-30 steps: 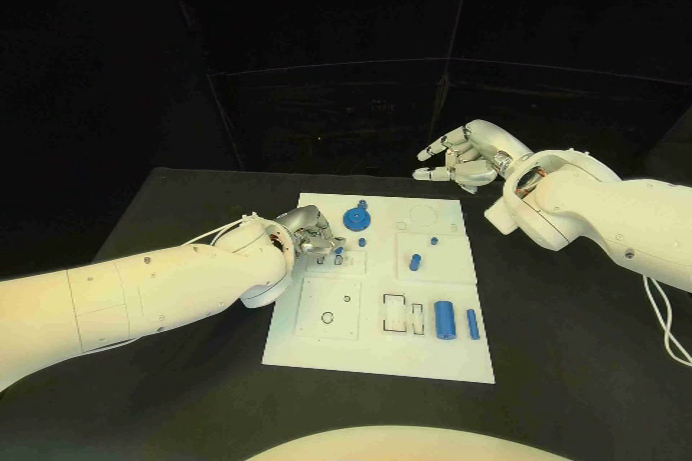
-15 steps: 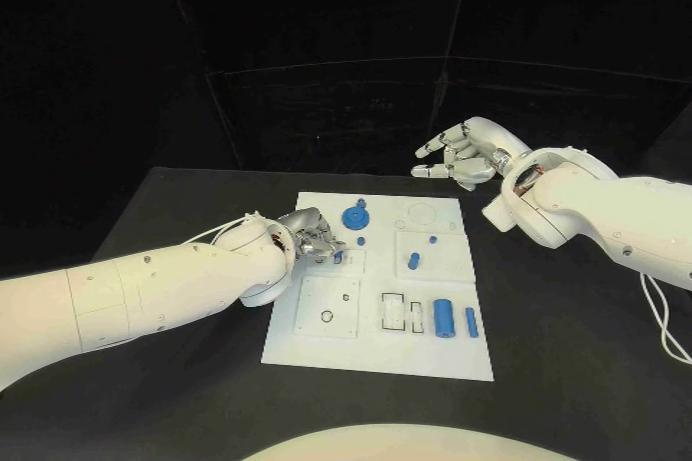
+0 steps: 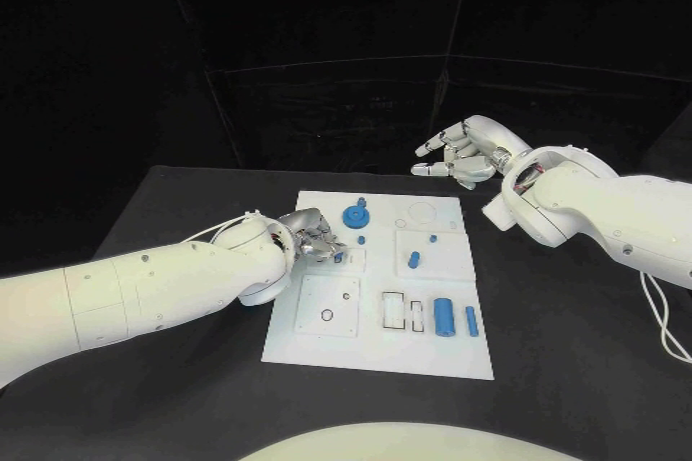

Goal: Assemble the parts on the task board

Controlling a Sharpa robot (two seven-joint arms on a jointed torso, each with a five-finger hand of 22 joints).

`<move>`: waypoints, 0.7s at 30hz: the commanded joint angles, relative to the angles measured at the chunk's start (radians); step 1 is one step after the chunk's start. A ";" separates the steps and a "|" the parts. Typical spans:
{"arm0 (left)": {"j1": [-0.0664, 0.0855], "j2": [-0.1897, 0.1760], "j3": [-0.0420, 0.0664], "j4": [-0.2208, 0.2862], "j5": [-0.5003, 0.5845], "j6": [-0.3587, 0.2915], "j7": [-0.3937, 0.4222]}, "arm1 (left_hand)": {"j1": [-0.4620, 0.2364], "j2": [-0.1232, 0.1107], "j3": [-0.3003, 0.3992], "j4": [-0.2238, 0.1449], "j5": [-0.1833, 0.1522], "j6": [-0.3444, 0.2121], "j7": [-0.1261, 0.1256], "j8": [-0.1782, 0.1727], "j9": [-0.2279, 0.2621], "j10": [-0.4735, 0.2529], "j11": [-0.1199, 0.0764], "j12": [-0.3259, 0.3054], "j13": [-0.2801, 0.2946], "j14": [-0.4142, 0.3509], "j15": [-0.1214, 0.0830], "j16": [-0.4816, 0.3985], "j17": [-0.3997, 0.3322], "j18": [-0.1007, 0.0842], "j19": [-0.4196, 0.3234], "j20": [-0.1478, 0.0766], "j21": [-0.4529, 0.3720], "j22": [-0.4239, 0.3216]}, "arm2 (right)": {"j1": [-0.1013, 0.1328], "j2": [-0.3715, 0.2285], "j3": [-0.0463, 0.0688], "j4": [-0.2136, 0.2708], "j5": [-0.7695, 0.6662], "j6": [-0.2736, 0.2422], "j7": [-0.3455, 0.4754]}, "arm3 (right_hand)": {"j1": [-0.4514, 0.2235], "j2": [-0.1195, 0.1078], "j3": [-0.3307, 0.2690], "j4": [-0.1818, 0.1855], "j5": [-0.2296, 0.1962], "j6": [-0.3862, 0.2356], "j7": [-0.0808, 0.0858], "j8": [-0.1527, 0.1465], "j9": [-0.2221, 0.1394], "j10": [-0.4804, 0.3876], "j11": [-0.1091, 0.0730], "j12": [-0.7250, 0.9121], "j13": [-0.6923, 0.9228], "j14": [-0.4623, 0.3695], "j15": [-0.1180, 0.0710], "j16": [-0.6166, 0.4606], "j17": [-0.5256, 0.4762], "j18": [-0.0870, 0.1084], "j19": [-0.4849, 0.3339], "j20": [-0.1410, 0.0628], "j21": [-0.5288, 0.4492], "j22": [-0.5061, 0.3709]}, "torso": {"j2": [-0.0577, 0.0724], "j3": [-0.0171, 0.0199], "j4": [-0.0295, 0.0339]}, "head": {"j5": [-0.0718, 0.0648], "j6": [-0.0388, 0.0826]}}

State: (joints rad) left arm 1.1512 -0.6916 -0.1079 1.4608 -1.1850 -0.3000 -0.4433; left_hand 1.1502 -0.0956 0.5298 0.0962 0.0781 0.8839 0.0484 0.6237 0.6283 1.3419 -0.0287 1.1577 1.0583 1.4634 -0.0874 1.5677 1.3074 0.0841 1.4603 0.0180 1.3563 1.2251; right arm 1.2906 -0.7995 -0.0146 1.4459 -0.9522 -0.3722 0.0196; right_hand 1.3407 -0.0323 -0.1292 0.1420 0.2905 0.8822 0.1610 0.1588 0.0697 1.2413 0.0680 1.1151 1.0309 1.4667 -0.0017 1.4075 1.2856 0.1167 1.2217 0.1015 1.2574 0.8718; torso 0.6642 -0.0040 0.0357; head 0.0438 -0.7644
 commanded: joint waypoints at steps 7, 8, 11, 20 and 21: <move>-0.004 -0.008 -0.004 0.008 0.008 0.034 -0.013 | 0.005 -0.009 0.185 -0.190 -0.002 0.006 -0.003 0.003 0.001 0.003 -0.002 -0.011 -0.007 0.107 -0.004 0.003 0.263 -0.017 0.013 -0.001 0.005 0.003 | 0.002 0.001 0.001 -0.001 0.004 -0.007 0.009 | 0.000 0.010 -0.008 0.000 0.007 -0.002 -0.006 0.007 -0.001 -0.007 -0.001 -0.001 -0.001 0.039 -0.008 -0.004 0.000 0.017 -0.005 -0.004 -0.007 -0.001 | 0.000 -0.0008 0.0003 | -0.001 -0.004; -0.004 -0.008 -0.004 0.010 0.009 0.034 -0.012 | 0.005 -0.009 0.185 -0.191 -0.001 0.007 -0.003 0.003 0.001 0.002 -0.003 -0.013 -0.010 0.107 -0.004 0.003 0.263 -0.017 0.013 -0.001 0.006 0.005 | 0.002 0.001 0.001 -0.001 0.004 -0.007 0.009 | 0.000 0.010 -0.008 0.000 0.007 -0.002 -0.006 0.007 -0.001 -0.007 -0.001 -0.001 -0.001 0.039 -0.008 -0.004 0.000 0.017 -0.005 -0.004 -0.007 -0.001 | 0.000 -0.0009 0.0001 | -0.002 -0.005; -0.004 -0.011 -0.004 0.013 0.011 0.035 -0.012 | 0.006 -0.010 0.184 -0.191 -0.001 0.009 -0.003 0.003 0.001 0.002 -0.003 -0.015 -0.012 0.107 -0.005 0.003 0.263 -0.018 0.013 -0.001 0.007 0.006 | 0.002 0.001 0.001 -0.001 0.004 -0.007 0.009 | -0.001 0.011 -0.009 0.002 0.008 -0.002 -0.006 0.008 -0.001 -0.006 -0.001 -0.001 -0.001 0.040 -0.008 -0.002 0.003 0.016 -0.004 -0.004 -0.007 -0.001 | 0.000 -0.0006 -0.0002 | -0.001 -0.006; -0.004 -0.016 -0.004 0.016 0.012 0.041 -0.018 | 0.007 -0.013 0.183 -0.193 -0.001 0.013 -0.004 0.002 0.000 0.001 -0.004 -0.020 -0.019 0.107 -0.005 0.003 0.263 -0.018 0.014 -0.001 0.009 0.009 | 0.002 0.001 0.001 -0.002 0.004 -0.006 0.009 | -0.001 0.011 -0.009 0.002 0.008 -0.002 -0.006 0.008 -0.001 -0.006 -0.001 -0.001 -0.001 0.040 -0.008 -0.002 0.003 0.016 -0.004 -0.004 -0.007 0.000 | 0.000 -0.0003 0.0006 | 0.001 -0.008; -0.005 -0.017 -0.004 0.016 0.012 0.042 -0.018 | 0.008 -0.013 0.183 -0.193 -0.001 0.013 -0.004 0.002 0.000 0.001 -0.004 -0.020 -0.019 0.107 -0.005 0.003 0.263 -0.018 0.014 -0.001 0.009 0.009 | 0.002 0.001 0.001 -0.002 0.004 -0.006 0.009 | -0.001 0.011 -0.009 0.002 0.008 -0.002 -0.006 0.008 -0.001 -0.006 -0.001 -0.001 -0.001 0.040 -0.008 -0.002 0.003 0.016 -0.004 -0.004 -0.007 0.000 | 0.000 -0.0003 0.0003 | 0.001 -0.008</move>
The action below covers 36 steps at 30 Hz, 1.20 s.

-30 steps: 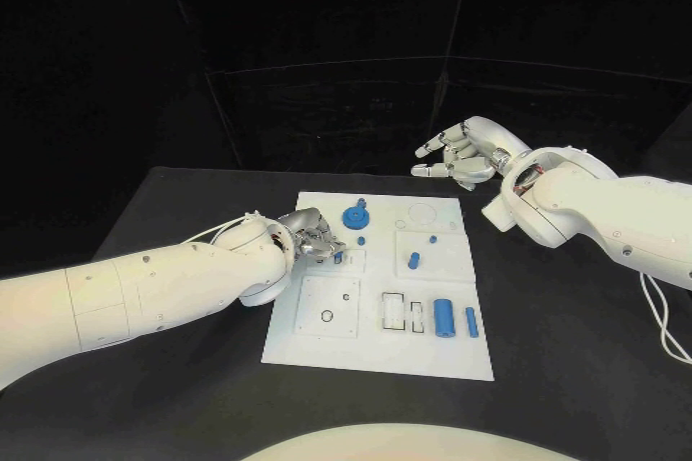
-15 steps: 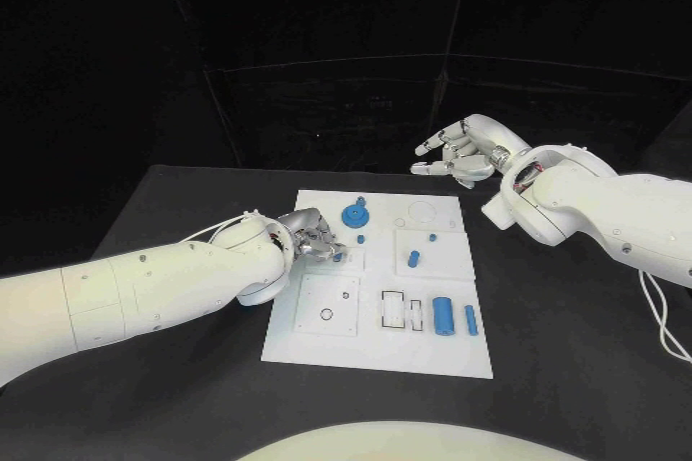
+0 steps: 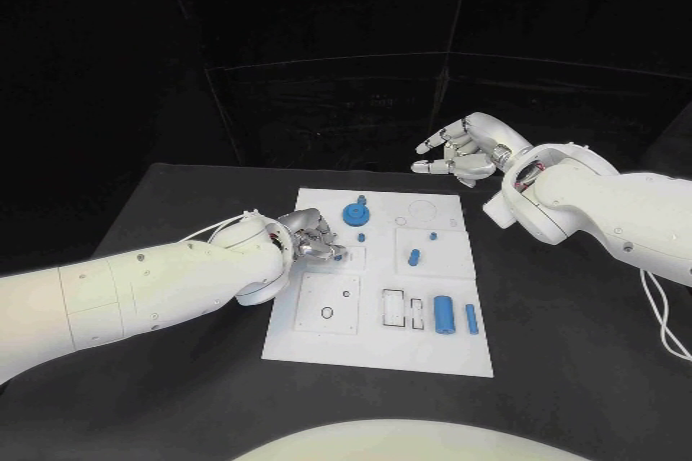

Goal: Assemble the parts on the task board

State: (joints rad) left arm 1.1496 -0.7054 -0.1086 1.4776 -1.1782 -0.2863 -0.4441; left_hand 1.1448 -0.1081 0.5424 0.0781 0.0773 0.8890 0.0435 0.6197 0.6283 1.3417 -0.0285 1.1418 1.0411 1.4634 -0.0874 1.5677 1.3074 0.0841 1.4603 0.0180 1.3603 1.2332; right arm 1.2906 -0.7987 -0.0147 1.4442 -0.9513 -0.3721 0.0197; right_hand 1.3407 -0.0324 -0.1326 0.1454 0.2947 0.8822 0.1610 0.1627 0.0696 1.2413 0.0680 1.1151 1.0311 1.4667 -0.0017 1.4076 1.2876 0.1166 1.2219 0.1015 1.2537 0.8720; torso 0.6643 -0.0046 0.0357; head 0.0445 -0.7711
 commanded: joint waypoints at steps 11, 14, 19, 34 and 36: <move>-0.003 -0.007 -0.003 0.003 0.019 0.027 -0.019 | 0.011 -0.003 0.168 -0.174 0.001 0.015 -0.001 0.006 -0.002 0.012 -0.005 0.010 0.015 0.107 -0.006 0.003 0.263 -0.019 0.016 -0.002 0.007 0.005 | 0.002 0.001 0.001 0.000 0.003 -0.005 0.009 | -0.001 0.011 -0.006 -0.001 0.004 -0.002 -0.006 0.004 -0.001 -0.006 -0.001 -0.001 -0.001 0.040 -0.008 -0.002 0.001 0.017 -0.004 -0.004 -0.003 -0.001 | 0.000 0.0002 -0.0002 | 0.002 -0.001; -0.003 -0.008 -0.003 0.004 0.028 0.028 -0.018 | 0.009 -0.004 0.167 -0.172 0.001 0.018 -0.002 0.005 -0.003 0.012 -0.006 0.008 0.012 0.107 -0.006 0.003 0.263 -0.020 0.017 -0.002 0.009 0.008 | 0.002 0.001 0.001 -0.001 0.003 -0.005 0.010 | -0.001 0.013 -0.007 0.000 0.004 -0.002 -0.006 0.004 -0.001 -0.005 -0.001 0.000 -0.001 0.040 -0.009 -0.003 0.000 0.017 -0.004 -0.004 -0.004 -0.001 | 0.000 0.0004 -0.0008 | 0.001 -0.001; -0.003 -0.009 -0.003 0.005 0.038 0.032 -0.019 | 0.000 -0.004 0.162 -0.163 0.001 0.032 -0.008 0.007 -0.004 0.021 -0.009 0.016 0.021 0.107 -0.008 0.003 0.263 -0.021 0.019 -0.004 0.013 0.016 | 0.002 0.002 0.001 -0.001 0.003 -0.005 0.010 | -0.001 0.013 -0.007 0.000 0.004 -0.002 -0.006 0.004 -0.001 -0.005 -0.001 0.000 -0.001 0.040 -0.009 -0.003 0.000 0.017 -0.004 -0.004 -0.004 -0.001 | 0.000 0.0001 0.0000 | 0.000 -0.003; -0.003 -0.007 -0.002 -0.006 0.078 0.028 -0.022 | -0.045 0.010 0.127 -0.118 -0.001 0.067 -0.023 0.016 0.003 0.040 -0.021 0.038 0.045 0.107 -0.018 0.003 0.263 -0.023 0.024 -0.012 0.022 0.030 | 0.002 0.004 0.001 -0.004 0.003 -0.005 0.010 | 0.003 0.015 -0.008 0.000 0.009 -0.002 -0.007 0.006 -0.001 -0.004 -0.002 -0.001 -0.003 0.041 -0.009 -0.004 0.000 0.017 -0.003 -0.004 -0.005 -0.002 | 0.000 0.0007 -0.0003 | 0.000 -0.007; -0.002 -0.003 -0.002 -0.011 0.081 0.025 -0.021 | -0.050 0.014 0.122 -0.112 -0.001 0.069 -0.024 0.017 0.004 0.041 -0.022 0.039 0.046 0.107 -0.018 0.003 0.263 -0.023 0.024 -0.013 0.022 0.032 | 0.002 0.005 0.001 -0.005 0.003 -0.005 0.011 | 0.003 0.015 -0.008 0.000 0.009 -0.002 -0.007 0.006 -0.001 -0.004 -0.002 -0.001 -0.003 0.041 -0.009 -0.004 0.000 0.017 -0.003 -0.004 -0.005 -0.002 | 0.000 0.0007 -0.0001 | 0.000 -0.006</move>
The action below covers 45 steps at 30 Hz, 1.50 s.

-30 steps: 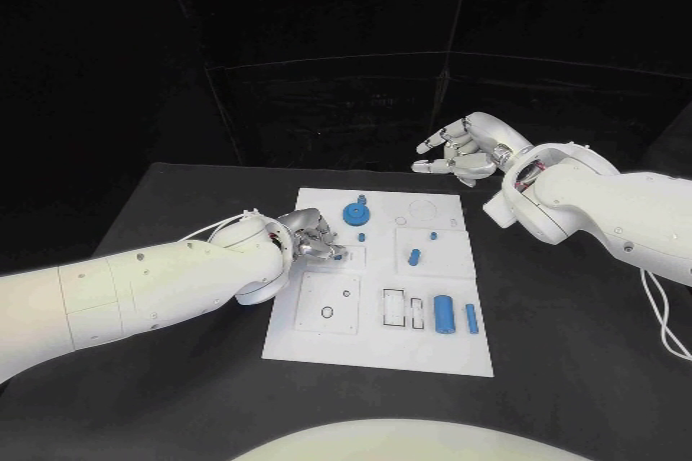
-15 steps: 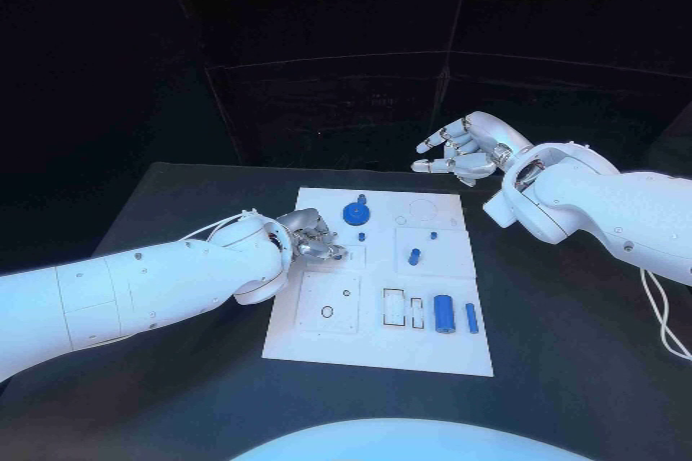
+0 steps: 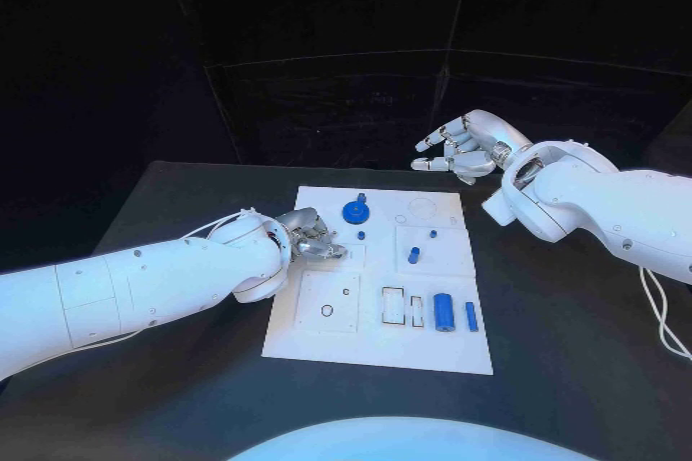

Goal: Assemble the parts on the task board

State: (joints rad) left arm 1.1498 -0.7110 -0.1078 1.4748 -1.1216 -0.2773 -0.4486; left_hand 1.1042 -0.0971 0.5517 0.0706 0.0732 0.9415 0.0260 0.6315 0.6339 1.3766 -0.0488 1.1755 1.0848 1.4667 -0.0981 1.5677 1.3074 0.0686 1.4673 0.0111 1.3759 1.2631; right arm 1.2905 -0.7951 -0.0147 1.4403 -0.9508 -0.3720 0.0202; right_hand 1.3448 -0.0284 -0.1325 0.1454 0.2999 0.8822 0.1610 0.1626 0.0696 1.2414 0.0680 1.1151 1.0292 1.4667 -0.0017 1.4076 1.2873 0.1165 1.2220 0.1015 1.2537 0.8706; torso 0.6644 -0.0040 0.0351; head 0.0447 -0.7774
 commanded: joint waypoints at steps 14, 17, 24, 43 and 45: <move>0.004 0.026 -0.002 -0.040 0.035 0.030 -0.021 | -0.026 0.010 0.096 -0.089 0.003 0.023 -0.010 0.007 0.003 0.009 -0.004 0.011 0.008 0.104 -0.010 0.003 0.263 -0.009 0.019 -0.008 0.010 0.009 | 0.002 0.005 0.001 -0.003 0.003 -0.004 0.009 | 0.000 0.012 -0.009 0.000 0.006 -0.003 -0.007 0.007 -0.001 -0.004 -0.002 -0.001 -0.002 0.041 -0.009 -0.004 0.000 0.017 -0.003 -0.005 -0.006 -0.002 | 0.000 0.0004 0.0002 | -0.004 -0.001; 0.006 0.031 -0.002 -0.046 0.037 0.039 -0.024 | -0.032 0.009 0.090 -0.085 0.003 0.024 -0.011 0.007 0.004 0.010 -0.005 0.012 0.010 0.104 -0.010 0.003 0.263 -0.009 0.020 -0.009 0.011 0.011 | 0.002 0.005 0.001 -0.004 0.003 -0.002 0.008 | 0.000 0.012 -0.009 0.000 0.006 -0.003 -0.007 0.007 -0.001 -0.004 -0.002 -0.001 -0.002 0.041 -0.009 -0.004 0.000 0.017 -0.003 -0.005 -0.006 -0.002 | 0.000 0.0004 0.0002 | -0.004 -0.001; 0.009 0.037 -0.002 -0.059 0.038 0.055 -0.029 | -0.053 0.005 0.062 -0.070 0.002 0.033 -0.014 0.009 0.008 0.013 -0.008 0.017 0.014 0.104 -0.012 0.003 0.263 -0.011 0.022 -0.010 0.016 0.018 | 0.002 0.005 0.001 -0.004 0.003 0.000 0.008 | 0.002 0.013 -0.010 0.000 0.010 -0.003 -0.007 0.007 -0.001 -0.005 -0.002 -0.002 -0.004 0.041 -0.009 -0.005 -0.002 0.017 -0.003 -0.005 -0.007 -0.003 | 0.000 0.0004 0.0004 | -0.006 -0.002; 0.011 0.039 -0.002 -0.066 0.038 0.057 -0.036 | -0.109 -0.007 -0.143 -0.013 -0.003 0.057 -0.019 0.010 0.021 0.018 -0.011 0.027 0.024 0.104 -0.015 0.003 0.263 -0.013 0.025 -0.014 0.023 0.034 | 0.002 0.004 0.001 -0.004 0.003 -0.001 0.010 | 0.003 0.013 -0.012 0.001 0.014 -0.004 -0.007 0.008 -0.001 -0.006 -0.002 -0.004 -0.006 0.041 -0.010 -0.007 -0.004 0.017 -0.003 -0.005 -0.008 -0.005 | -0.001 -0.0008 0.0013 | -0.009 -0.003; 0.011 0.039 -0.002 -0.066 0.038 0.052 -0.036 | -0.117 -0.004 -0.169 0.000 -0.004 0.059 -0.019 0.009 0.022 0.018 -0.011 0.028 0.025 0.104 -0.015 0.003 0.263 -0.014 0.026 -0.014 0.025 0.037 | 0.002 0.004 0.001 -0.004 0.004 -0.001 0.010 | 0.002 0.013 -0.014 0.002 0.015 -0.004 -0.007 0.008 -0.001 -0.006 -0.002 -0.004 -0.007 0.041 -0.010 -0.007 -0.004 0.017 -0.004 -0.005 -0.009 -0.006 | 0.000 -0.0007 0.0011 | -0.010 -0.002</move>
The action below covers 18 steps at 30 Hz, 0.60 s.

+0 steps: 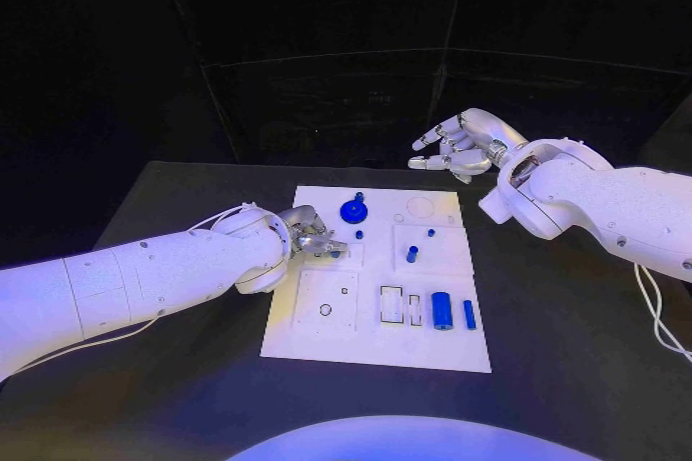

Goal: Assemble the parts on the task board

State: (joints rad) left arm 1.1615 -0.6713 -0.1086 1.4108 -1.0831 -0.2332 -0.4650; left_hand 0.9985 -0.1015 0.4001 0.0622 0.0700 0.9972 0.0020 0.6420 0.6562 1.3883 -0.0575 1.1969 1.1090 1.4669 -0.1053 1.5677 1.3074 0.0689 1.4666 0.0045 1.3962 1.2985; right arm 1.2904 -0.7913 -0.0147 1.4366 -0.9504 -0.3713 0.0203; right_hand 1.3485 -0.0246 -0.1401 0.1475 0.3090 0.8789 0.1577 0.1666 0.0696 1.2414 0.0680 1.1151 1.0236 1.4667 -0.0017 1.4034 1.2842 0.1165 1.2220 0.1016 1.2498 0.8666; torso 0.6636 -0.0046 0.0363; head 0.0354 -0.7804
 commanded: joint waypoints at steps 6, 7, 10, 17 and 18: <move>-0.001 -0.001 -0.001 -0.002 0.005 -0.005 -0.020 | -0.045 0.018 -0.110 0.066 0.000 0.006 0.004 -0.004 0.003 0.008 -0.003 0.010 0.004 0.104 -0.009 0.003 0.263 -0.015 0.028 -0.008 0.008 0.010 | 0.002 0.000 0.001 -0.001 0.005 -0.003 0.011 | -0.003 0.009 -0.007 0.001 0.006 -0.001 -0.003 0.004 -0.001 -0.007 -0.002 -0.006 -0.003 0.040 -0.010 -0.004 -0.003 0.018 -0.005 -0.005 -0.006 -0.005 | 0.000 0.0003 -0.0003 | -0.003 0.002; -0.001 -0.001 -0.001 -0.002 0.006 -0.007 -0.020 | -0.045 0.020 -0.125 0.073 0.000 0.007 0.004 -0.004 0.004 0.009 -0.004 0.011 0.005 0.104 -0.009 0.003 0.263 -0.016 0.029 -0.009 0.009 0.012 | 0.002 0.000 0.001 -0.001 0.005 -0.003 0.011 | -0.003 0.009 -0.008 0.001 0.006 -0.001 -0.003 0.004 -0.001 -0.007 -0.002 -0.006 -0.004 0.040 -0.010 -0.004 -0.003 0.018 -0.005 -0.005 -0.007 -0.005 | 0.000 0.0003 -0.0005 | -0.003 0.001; -0.001 -0.002 -0.001 -0.002 0.008 -0.010 -0.020 | -0.040 0.024 -0.150 0.084 0.000 0.007 0.002 -0.004 0.006 0.009 -0.004 0.012 0.005 0.104 -0.010 0.003 0.263 -0.016 0.030 -0.009 0.011 0.015 | 0.002 0.000 0.001 -0.001 0.005 -0.004 0.011 | -0.004 0.010 -0.009 0.002 0.007 -0.002 -0.003 0.005 -0.001 -0.007 -0.002 -0.006 -0.004 0.040 -0.010 -0.005 -0.003 0.018 -0.005 -0.005 -0.007 -0.006 | 0.000 -0.0001 -0.0002 | -0.003 0.000; -0.001 -0.001 -0.001 -0.001 0.019 -0.020 -0.014 | -0.027 0.037 -0.206 0.109 0.000 0.007 0.001 -0.004 0.010 0.009 -0.005 0.013 0.007 0.104 -0.011 0.003 0.263 -0.016 0.030 -0.010 0.012 0.018 | 0.002 0.000 0.001 -0.002 0.007 -0.004 0.012 | -0.005 0.010 -0.011 0.005 0.007 -0.003 -0.003 0.005 -0.001 -0.007 -0.002 -0.007 -0.006 0.040 -0.009 -0.006 -0.004 0.018 -0.006 -0.005 -0.008 -0.008 | 0.000 0.0000 0.0000 | -0.003 0.001; -0.001 -0.002 -0.001 0.000 0.023 -0.022 -0.011 | -0.027 0.038 -0.215 0.114 -0.002 0.007 0.001 -0.004 0.011 0.010 -0.005 0.014 0.007 0.104 -0.011 0.003 0.263 -0.017 0.030 -0.010 0.012 0.019 | 0.002 0.000 0.001 -0.002 0.007 -0.004 0.012 | -0.006 0.010 -0.012 0.005 0.008 -0.003 -0.003 0.005 -0.001 -0.007 -0.002 -0.007 -0.006 0.040 -0.009 -0.006 -0.004 0.018 -0.006 -0.005 -0.009 -0.008 | 0.000 0.0000 -0.0003 | -0.003 0.001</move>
State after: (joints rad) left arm 1.1606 -0.6725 -0.1093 1.4095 -1.0740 -0.2435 -0.4760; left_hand 0.9732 -0.0711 0.1902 0.1761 0.0702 1.0008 0.0055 0.6440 0.6663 1.3918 -0.0610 1.2043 1.1154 1.4652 -0.1108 1.5677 1.3074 0.0690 1.4629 0.0009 1.4038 1.3080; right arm 1.2903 -0.7913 -0.0147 1.4352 -0.9483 -0.3716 0.0215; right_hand 1.3446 -0.0207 -0.1449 0.1523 0.3126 0.8789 0.1577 0.1666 0.0696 1.2414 0.0680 1.1113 1.0190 1.4667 -0.0017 1.4034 1.2816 0.1165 1.2185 0.0981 1.2460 0.8595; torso 0.6638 -0.0046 0.0363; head 0.0328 -0.7803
